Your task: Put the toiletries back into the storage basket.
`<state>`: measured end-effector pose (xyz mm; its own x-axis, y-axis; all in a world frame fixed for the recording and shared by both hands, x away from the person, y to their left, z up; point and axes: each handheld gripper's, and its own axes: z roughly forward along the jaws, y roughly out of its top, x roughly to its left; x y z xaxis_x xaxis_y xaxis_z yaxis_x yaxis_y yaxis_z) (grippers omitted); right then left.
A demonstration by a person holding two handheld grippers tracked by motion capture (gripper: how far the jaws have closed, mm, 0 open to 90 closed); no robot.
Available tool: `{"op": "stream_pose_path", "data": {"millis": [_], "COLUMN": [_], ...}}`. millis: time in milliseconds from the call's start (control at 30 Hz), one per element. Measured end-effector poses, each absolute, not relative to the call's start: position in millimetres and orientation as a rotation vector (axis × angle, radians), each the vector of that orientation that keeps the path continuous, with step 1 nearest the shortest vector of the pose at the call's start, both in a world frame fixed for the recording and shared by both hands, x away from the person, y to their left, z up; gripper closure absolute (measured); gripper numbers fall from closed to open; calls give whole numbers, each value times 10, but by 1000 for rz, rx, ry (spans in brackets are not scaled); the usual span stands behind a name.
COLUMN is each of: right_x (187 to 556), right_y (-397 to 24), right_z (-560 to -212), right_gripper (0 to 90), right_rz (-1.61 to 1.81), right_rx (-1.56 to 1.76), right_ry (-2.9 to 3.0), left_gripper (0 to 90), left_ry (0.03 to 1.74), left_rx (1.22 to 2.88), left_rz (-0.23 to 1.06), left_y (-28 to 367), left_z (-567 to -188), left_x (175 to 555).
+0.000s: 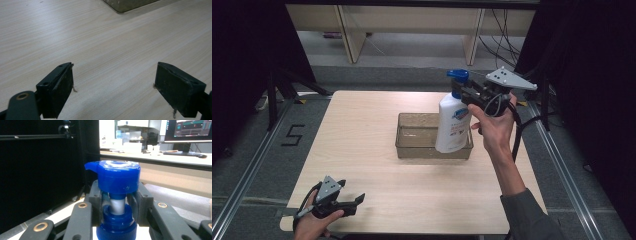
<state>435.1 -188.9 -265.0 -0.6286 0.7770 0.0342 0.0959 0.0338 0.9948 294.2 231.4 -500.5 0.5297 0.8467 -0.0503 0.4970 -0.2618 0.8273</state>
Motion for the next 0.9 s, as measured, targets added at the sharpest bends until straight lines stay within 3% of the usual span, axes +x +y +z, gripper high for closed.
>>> {"op": "stream_pose_path", "data": {"millis": [900], "right_x": [4802], "right_y": [-1954], "right_z": [-2944], "right_gripper": [659], "right_rz": [1576], "right_rx": [976], "right_ry": [1765], "left_gripper": [147], "left_ry": [1106], "left_rx": [1914], "left_rz": [510], "left_y": [2316], "left_z": [-5004], "left_x": [2932]}}
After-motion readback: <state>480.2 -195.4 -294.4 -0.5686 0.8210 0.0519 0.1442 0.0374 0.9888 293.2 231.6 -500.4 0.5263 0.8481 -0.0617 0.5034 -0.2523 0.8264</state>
